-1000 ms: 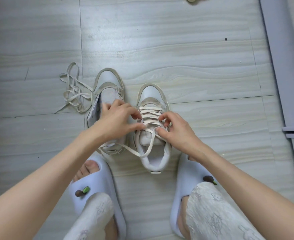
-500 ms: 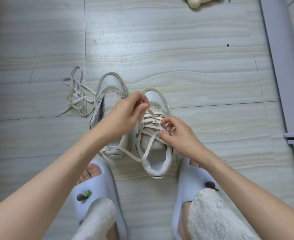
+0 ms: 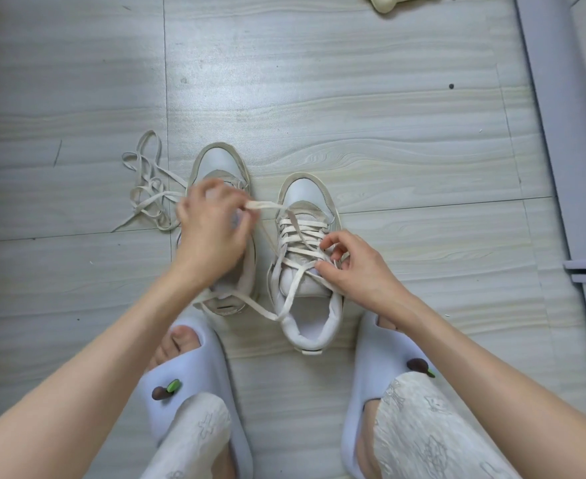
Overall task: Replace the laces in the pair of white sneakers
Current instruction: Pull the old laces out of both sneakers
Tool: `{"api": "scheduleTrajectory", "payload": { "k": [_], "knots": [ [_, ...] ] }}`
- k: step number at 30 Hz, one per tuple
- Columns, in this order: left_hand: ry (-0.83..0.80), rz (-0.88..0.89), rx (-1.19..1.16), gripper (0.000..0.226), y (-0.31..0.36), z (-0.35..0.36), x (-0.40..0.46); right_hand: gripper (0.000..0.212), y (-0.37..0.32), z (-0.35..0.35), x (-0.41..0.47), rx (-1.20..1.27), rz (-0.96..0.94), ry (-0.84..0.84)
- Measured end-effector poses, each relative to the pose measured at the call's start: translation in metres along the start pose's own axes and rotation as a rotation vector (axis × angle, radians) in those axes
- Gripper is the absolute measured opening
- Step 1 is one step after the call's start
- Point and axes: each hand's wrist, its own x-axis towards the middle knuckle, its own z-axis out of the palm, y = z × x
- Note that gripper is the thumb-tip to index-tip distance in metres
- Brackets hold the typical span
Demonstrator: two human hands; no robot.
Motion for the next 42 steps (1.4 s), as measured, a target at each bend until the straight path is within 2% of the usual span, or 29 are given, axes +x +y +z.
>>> {"api": "scheduleTrajectory", "payload": {
  "k": [2, 5, 7, 9, 11, 13, 15, 19, 23, 27, 30, 32, 34, 37, 39, 42],
  "knots": [
    [0.068, -0.103, -0.093, 0.032, -0.004, -0.024, 0.018, 0.020, 0.000, 0.000, 0.001, 0.005, 0.004, 0.002],
    [-0.164, -0.073, -0.046, 0.018, -0.005, -0.037, 0.027, 0.019, 0.000, 0.000, 0.000, 0.006, 0.007, 0.003],
    [-0.269, -0.034, 0.013, 0.032, 0.004, -0.025, 0.013, 0.019, 0.000, 0.000, -0.001, -0.002, 0.005, 0.003],
    [-0.221, 0.060, 0.071, 0.052, 0.009, -0.007, -0.007, 0.019, 0.000, 0.000, -0.002, -0.001, 0.006, 0.004],
    [-0.154, 0.128, 0.081, 0.056, 0.008, 0.006, -0.022, 0.019, 0.001, 0.000, -0.002, -0.003, 0.009, 0.002],
    [-0.166, 0.152, 0.087, 0.046, 0.005, 0.012, -0.026, 0.019, 0.001, 0.000, -0.001, -0.012, 0.010, -0.001],
    [-0.180, 0.256, 0.155, 0.029, -0.001, 0.015, -0.022, 0.019, 0.000, 0.000, -0.001, -0.016, 0.007, -0.002],
    [-0.244, 0.371, 0.233, 0.015, -0.004, 0.013, -0.011, 0.019, 0.001, -0.001, -0.002, -0.008, 0.008, -0.003],
    [-0.241, 0.241, -0.014, 0.008, -0.009, -0.004, 0.005, 0.020, 0.002, 0.000, -0.002, 0.021, 0.011, -0.004],
    [0.012, -0.001, -0.333, 0.008, -0.007, -0.035, 0.017, 0.019, 0.001, 0.001, -0.001, 0.002, 0.013, -0.001],
    [0.143, -0.109, -0.341, 0.009, -0.008, -0.039, 0.018, 0.018, 0.000, 0.001, -0.001, 0.001, 0.012, 0.004],
    [0.061, -0.117, -0.344, 0.007, -0.008, -0.034, 0.014, 0.018, 0.000, 0.002, -0.001, -0.011, 0.015, 0.009],
    [-0.101, -0.105, -0.380, 0.006, -0.003, -0.024, 0.006, 0.016, -0.001, 0.003, -0.001, -0.037, 0.008, 0.019],
    [-0.290, 0.037, -0.234, 0.028, 0.007, -0.005, -0.011, 0.016, -0.001, 0.004, 0.000, -0.076, 0.004, 0.027],
    [-0.341, 0.146, -0.029, 0.038, 0.007, 0.008, -0.019, 0.015, -0.001, 0.004, 0.000, -0.066, 0.009, 0.030],
    [-0.318, 0.157, 0.038, 0.024, 0.004, 0.016, -0.021, 0.015, -0.001, 0.004, -0.001, -0.057, 0.011, 0.036]
  ]
}}
